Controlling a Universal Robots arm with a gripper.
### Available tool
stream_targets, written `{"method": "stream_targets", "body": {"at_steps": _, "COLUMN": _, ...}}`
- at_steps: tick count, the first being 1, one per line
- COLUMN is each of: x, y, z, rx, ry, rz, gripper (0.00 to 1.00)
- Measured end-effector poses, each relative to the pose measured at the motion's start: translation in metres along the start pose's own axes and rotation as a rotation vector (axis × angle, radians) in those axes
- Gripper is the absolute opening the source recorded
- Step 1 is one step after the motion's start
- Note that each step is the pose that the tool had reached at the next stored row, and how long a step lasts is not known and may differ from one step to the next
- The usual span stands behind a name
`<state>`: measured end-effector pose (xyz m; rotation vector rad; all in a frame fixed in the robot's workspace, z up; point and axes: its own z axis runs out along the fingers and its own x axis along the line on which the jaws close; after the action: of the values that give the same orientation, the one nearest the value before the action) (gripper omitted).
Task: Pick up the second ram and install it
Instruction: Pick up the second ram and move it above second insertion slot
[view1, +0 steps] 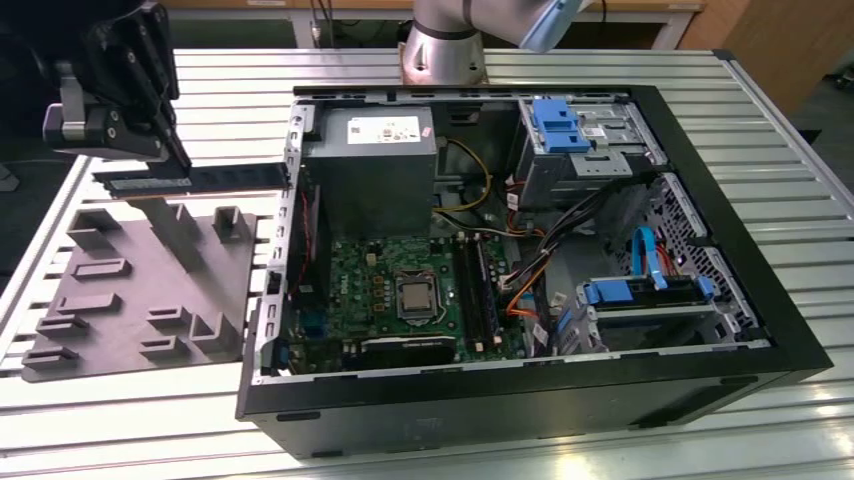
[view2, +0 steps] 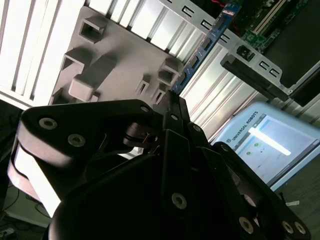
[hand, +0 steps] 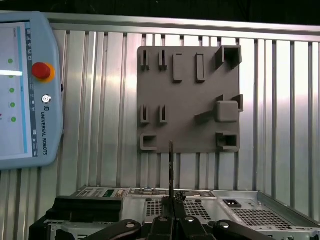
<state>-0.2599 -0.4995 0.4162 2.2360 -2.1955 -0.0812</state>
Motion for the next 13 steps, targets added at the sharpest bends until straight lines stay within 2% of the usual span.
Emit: {"method": "stream_targets", "body": {"at_steps": 13, "x": 0.0003, "y": -0.0173, "z": -0.0007, "rx": 0.0000, "ry": 0.0000, "rz": 0.000, "gripper": 0.12}}
